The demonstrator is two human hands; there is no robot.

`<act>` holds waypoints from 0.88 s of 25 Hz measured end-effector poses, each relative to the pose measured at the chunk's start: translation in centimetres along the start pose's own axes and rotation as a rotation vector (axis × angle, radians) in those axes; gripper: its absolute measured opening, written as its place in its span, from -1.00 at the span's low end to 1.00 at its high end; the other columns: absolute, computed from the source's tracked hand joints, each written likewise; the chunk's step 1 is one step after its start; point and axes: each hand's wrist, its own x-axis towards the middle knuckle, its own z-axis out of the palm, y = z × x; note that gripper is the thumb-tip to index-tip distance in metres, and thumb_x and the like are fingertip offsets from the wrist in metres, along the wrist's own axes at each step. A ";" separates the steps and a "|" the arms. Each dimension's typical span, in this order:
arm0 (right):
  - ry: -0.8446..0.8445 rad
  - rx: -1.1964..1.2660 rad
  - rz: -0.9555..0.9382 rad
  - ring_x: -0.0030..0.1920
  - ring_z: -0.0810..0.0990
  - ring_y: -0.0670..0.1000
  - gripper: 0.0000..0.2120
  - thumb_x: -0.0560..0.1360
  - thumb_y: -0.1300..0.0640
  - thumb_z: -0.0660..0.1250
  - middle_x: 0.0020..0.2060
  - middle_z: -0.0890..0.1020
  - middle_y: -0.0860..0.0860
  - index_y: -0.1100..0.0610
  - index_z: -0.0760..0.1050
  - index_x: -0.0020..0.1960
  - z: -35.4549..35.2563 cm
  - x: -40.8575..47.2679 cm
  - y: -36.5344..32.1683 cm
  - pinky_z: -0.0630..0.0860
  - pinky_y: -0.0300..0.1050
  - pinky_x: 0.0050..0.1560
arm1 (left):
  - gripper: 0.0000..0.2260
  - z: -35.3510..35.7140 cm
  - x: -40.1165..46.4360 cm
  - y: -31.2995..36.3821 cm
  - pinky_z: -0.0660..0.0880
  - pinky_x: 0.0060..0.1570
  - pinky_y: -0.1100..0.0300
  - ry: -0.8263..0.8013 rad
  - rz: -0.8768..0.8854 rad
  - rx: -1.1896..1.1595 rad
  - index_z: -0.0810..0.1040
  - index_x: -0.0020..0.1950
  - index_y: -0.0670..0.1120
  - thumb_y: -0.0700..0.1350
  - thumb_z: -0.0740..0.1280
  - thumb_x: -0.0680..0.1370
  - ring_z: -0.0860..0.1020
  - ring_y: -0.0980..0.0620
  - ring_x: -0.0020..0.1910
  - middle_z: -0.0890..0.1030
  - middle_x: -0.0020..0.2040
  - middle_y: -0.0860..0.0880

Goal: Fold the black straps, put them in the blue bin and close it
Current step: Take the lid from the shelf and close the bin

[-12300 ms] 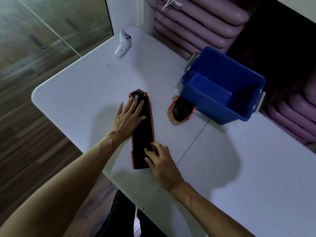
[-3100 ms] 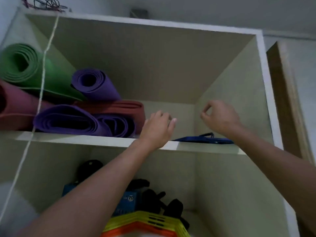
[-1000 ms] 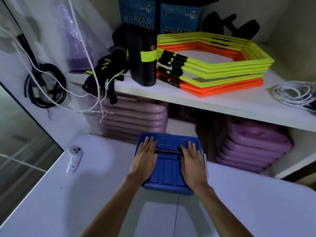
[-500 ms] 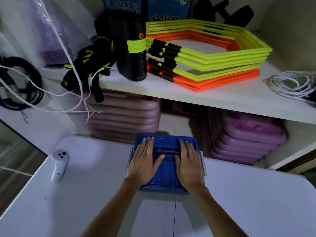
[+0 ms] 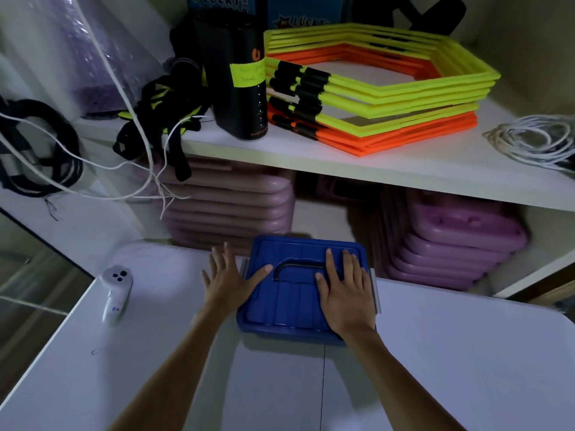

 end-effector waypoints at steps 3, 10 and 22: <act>0.005 -0.008 -0.004 0.59 -0.05 0.14 -0.32 0.55 -0.24 -0.40 0.59 -0.01 0.15 0.00 -0.15 0.60 0.1 0.0 -0.1 -0.12 0.05 0.53 | -0.07 -0.7 -0.1 -0.3 0.36 0.37 -0.01 -0.323 -0.047 -0.578 -0.06 0.56 0.02 0.33 0.36 0.39 0.31 -0.08 0.45 0.24 0.51 -0.04; -0.004 -0.011 -0.012 0.59 -0.14 0.10 -0.24 0.48 -0.26 -0.56 0.60 -0.08 0.11 0.00 -0.20 0.60 0.4 0.0 0.0 -0.18 0.05 0.54 | -0.35 1.9 -1.8 2.3 0.00 0.52 -0.06 0.066 0.229 -0.008 -0.20 0.55 -0.15 0.11 0.04 0.63 -0.09 -0.21 0.55 -0.13 0.57 -0.25; -0.070 0.474 0.429 0.58 -0.04 0.16 0.12 0.29 -0.52 0.29 0.59 -0.07 0.12 -0.06 -0.20 0.59 -2.2 -0.6 3.5 -0.01 0.19 0.54 | -0.25 2.9 -2.8 2.4 -0.22 0.52 -0.11 0.154 0.357 0.380 -0.25 0.54 -0.10 0.33 -0.33 0.49 -0.32 -0.17 0.53 -0.27 0.55 -0.23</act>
